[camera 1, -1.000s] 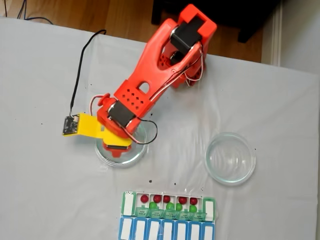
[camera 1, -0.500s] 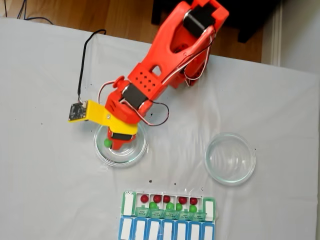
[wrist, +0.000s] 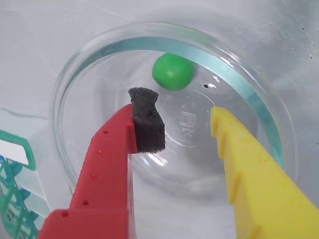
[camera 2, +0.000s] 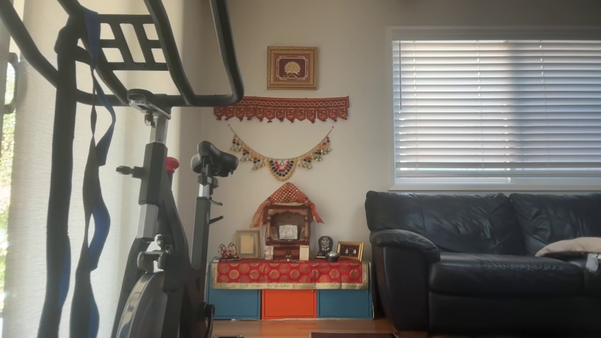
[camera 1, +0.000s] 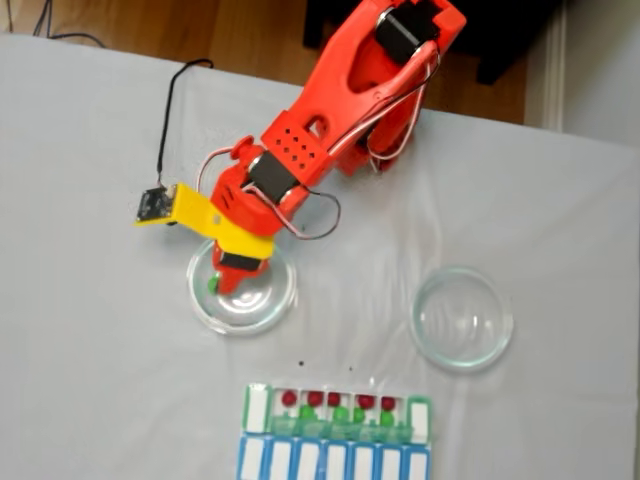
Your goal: Sort medicines into box.
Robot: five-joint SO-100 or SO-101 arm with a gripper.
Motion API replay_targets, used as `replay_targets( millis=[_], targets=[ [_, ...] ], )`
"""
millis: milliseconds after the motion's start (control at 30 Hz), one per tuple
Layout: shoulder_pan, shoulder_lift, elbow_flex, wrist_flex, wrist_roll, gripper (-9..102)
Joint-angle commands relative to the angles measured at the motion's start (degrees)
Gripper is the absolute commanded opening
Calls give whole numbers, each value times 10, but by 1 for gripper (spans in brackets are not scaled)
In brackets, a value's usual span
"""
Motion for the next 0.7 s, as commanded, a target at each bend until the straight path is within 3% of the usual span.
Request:
replay_targets(
  millis=[0,300,667],
  targets=[
    [-1,-15,-69,21,20,19],
    [4,-48,-97,18,48,18],
    [0,-64,-85,-42,57,17]
  ],
)
